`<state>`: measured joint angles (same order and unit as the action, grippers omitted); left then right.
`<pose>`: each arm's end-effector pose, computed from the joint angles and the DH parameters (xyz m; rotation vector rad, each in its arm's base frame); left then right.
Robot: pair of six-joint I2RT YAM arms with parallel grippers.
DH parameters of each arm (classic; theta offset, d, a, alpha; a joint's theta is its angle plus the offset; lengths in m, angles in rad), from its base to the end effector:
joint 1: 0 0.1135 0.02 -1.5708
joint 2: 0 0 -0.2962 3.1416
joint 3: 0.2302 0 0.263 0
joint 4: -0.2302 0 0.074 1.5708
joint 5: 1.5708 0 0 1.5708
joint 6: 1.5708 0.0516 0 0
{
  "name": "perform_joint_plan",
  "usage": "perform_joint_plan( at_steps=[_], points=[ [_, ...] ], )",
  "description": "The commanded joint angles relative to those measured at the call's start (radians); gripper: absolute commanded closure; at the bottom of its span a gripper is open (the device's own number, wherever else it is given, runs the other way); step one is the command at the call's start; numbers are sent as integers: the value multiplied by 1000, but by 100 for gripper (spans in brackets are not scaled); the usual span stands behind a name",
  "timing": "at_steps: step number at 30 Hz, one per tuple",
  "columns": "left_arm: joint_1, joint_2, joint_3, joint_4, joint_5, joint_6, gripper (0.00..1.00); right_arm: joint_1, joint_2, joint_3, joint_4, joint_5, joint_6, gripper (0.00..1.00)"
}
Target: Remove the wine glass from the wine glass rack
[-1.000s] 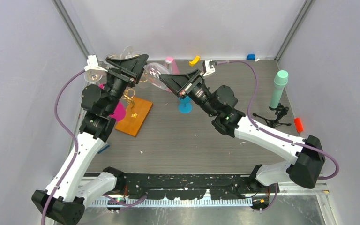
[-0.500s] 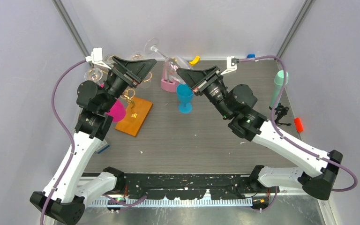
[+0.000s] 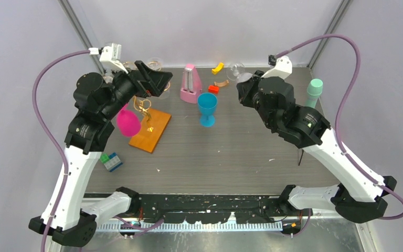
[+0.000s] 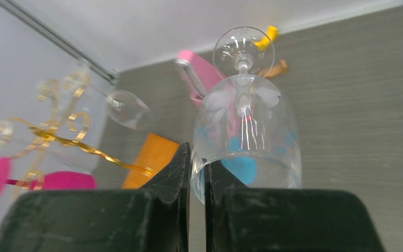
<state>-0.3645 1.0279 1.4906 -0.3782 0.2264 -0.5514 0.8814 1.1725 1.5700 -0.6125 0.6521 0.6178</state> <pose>0.1763 -0.0797 0.5456 0.0461 1.5554 -0.9005 0.1707 0.1578 0.5164 0.2364 1.7534 0.5141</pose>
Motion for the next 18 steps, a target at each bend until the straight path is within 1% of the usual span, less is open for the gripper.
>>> perform_joint_plan(
  at_steps=[1, 2, 3, 4, 6, 10, 14, 18],
  points=[
    [-1, -26, 38, -138, -111, 148, 2, -57, 57, 80, -289, -6, -40, 100],
    [-1, -33, 35, -142, -120, 156, 2, -96, 65, 79, -306, -32, -30, 100],
    [-1, -37, 32, -142, -130, 161, 2, -115, 82, 72, -326, -101, -28, 100],
    [-1, -40, 27, -137, -138, 160, 2, -147, 91, 66, -332, -133, -25, 100],
    [-1, -34, 23, -133, -140, 158, 2, -184, 119, 50, -338, -245, -32, 100],
    [-1, -7, 43, -174, -137, 164, 2, -221, 208, 52, -355, -382, -77, 100],
    [-1, -5, 34, -179, -137, 163, 2, -228, 319, 91, -393, -453, -132, 100],
    [-1, -6, 32, -181, -138, 165, 2, -229, 415, 133, -430, -478, -173, 100]
  ],
)
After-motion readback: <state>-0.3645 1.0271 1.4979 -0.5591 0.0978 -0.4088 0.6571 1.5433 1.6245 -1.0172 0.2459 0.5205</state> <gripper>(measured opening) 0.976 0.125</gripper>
